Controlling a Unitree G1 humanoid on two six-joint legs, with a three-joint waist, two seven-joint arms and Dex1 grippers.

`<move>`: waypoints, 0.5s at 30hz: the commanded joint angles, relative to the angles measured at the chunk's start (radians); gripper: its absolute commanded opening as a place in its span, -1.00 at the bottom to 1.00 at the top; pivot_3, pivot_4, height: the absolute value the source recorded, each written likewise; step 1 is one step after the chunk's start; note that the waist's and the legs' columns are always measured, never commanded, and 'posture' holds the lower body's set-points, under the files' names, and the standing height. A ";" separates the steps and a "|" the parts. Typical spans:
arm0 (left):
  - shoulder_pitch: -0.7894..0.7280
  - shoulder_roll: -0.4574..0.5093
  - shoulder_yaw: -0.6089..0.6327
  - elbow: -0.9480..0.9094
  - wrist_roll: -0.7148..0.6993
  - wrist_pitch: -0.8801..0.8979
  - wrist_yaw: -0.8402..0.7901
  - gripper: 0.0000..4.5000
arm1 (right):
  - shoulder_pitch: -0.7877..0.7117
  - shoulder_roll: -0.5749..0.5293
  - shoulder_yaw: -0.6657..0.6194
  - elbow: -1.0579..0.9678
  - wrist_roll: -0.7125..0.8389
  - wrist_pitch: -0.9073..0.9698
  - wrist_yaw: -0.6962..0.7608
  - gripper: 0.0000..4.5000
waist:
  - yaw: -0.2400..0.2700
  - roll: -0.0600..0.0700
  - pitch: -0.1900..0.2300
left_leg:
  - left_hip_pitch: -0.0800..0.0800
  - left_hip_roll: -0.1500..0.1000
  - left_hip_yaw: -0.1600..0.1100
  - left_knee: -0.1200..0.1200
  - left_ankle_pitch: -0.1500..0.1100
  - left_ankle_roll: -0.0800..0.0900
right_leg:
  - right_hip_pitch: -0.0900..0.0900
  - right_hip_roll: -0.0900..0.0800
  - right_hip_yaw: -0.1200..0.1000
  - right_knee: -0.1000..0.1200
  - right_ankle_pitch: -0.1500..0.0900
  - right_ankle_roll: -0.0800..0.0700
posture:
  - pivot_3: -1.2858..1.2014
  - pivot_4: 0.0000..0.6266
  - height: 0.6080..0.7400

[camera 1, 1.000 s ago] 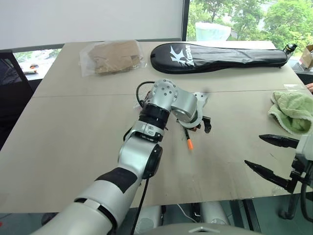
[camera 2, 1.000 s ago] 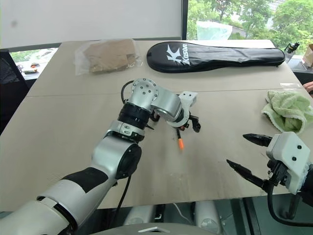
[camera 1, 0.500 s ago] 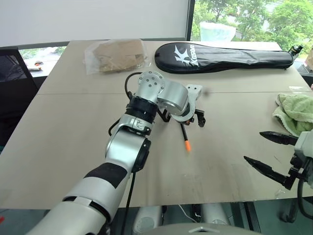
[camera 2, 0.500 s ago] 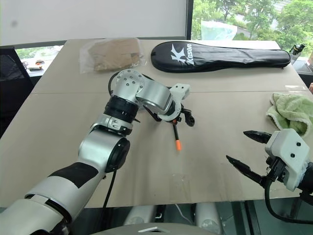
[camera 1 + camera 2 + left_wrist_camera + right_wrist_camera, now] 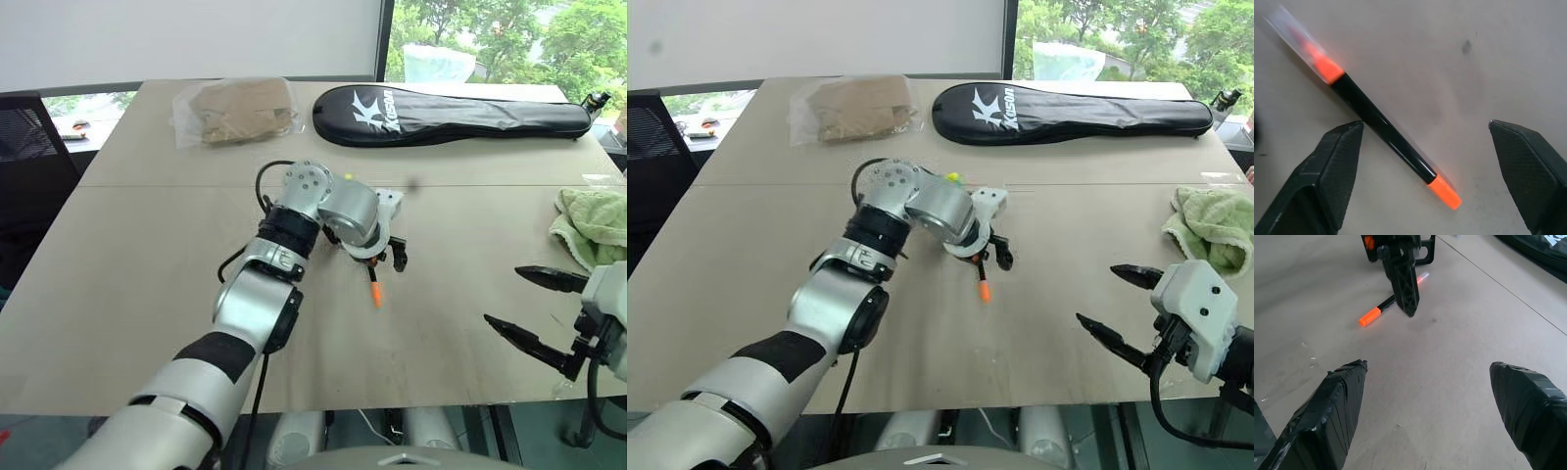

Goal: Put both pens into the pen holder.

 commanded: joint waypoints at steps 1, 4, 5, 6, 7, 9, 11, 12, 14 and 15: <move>0.011 -0.030 0.047 0.018 0.040 -0.005 0.020 0.60 | 0.013 0.011 -0.034 -0.039 0.012 -0.009 -0.011 1.00 | 0.000 0.000 0.000 | 0.000 0.000 0.000 0.000 0.000 0.000 | 0.000 0.000 0.000 0.000 0.000 0.000 | 0.03 -0.52 1.00; 0.023 -0.039 0.070 0.031 0.085 0.011 0.014 0.03 | 0.027 0.018 -0.041 -0.049 0.013 -0.009 -0.017 1.00 | 0.000 0.000 0.000 | 0.000 -0.001 0.000 0.000 0.000 0.000 | 0.000 0.000 0.000 0.000 0.000 0.000 | 0.03 -0.52 1.00; 0.027 -0.039 0.071 0.033 0.093 0.014 0.011 -0.15 | 0.029 0.019 -0.041 -0.051 0.013 -0.010 -0.019 1.00 | 0.000 0.000 0.000 | 0.000 -0.001 0.000 0.000 0.000 0.000 | 0.000 0.000 0.000 0.000 0.000 0.000 | 0.03 -0.52 1.00; 0.030 -0.038 0.070 0.033 0.098 0.015 0.008 -0.36 | 0.031 0.019 -0.040 -0.052 0.013 -0.011 -0.021 1.00 | 0.000 0.000 0.000 | 0.000 -0.001 0.000 0.000 0.000 0.000 | 0.000 0.000 0.000 0.000 0.000 0.000 | 0.03 -0.52 1.00; 0.032 -0.035 0.064 0.027 0.103 0.015 0.001 -0.57 | 0.032 0.020 -0.039 -0.053 0.014 -0.011 -0.023 1.00 | 0.001 0.000 -0.001 | 0.000 -0.001 0.000 0.000 0.000 0.000 | 0.001 0.000 0.000 0.000 0.000 0.000 | 0.03 -0.52 1.00; 0.030 -0.026 0.041 0.002 0.096 0.015 -0.022 -0.92 | 0.037 0.022 -0.039 -0.052 0.011 -0.015 -0.024 1.00 | 0.002 0.000 -0.001 | 0.000 -0.001 0.000 0.000 0.000 0.000 | 0.001 -0.001 0.000 0.000 0.000 0.000 | 0.03 -0.52 1.00; 0.034 -0.001 -0.012 -0.060 0.071 0.015 -0.069 -0.97 | 0.037 0.023 -0.035 -0.049 0.007 -0.018 -0.025 1.00 | 0.002 0.000 -0.001 | 0.000 -0.001 0.000 0.000 0.000 0.000 | 0.001 -0.001 0.000 0.000 0.000 0.000 | 0.03 -0.52 1.00; 0.035 0.012 -0.032 -0.076 0.055 0.015 -0.084 -0.97 | 0.036 0.023 -0.033 -0.048 0.006 -0.019 -0.026 1.00 | 0.001 0.000 -0.001 | 0.000 -0.001 0.000 0.000 0.000 0.000 | 0.001 -0.001 0.000 0.000 0.000 0.000 | 0.03 -0.52 1.00; 0.027 0.062 -0.089 -0.133 0.008 0.015 -0.134 -0.97 | 0.030 0.021 -0.027 -0.044 0.004 -0.020 -0.029 1.00 | 0.001 0.000 -0.001 | 0.000 -0.001 -0.001 0.000 0.000 0.000 | 0.000 -0.001 0.000 0.000 0.000 0.000 | 0.03 -0.52 1.00; 0.021 0.087 -0.115 -0.155 -0.015 0.015 -0.160 -0.97 | 0.027 0.020 -0.025 -0.042 0.004 -0.020 -0.030 1.00 | 0.000 0.000 0.000 | 0.000 -0.001 -0.001 0.000 0.000 0.000 | 0.000 -0.001 0.000 0.000 0.000 0.000 | 0.03 -0.52 1.00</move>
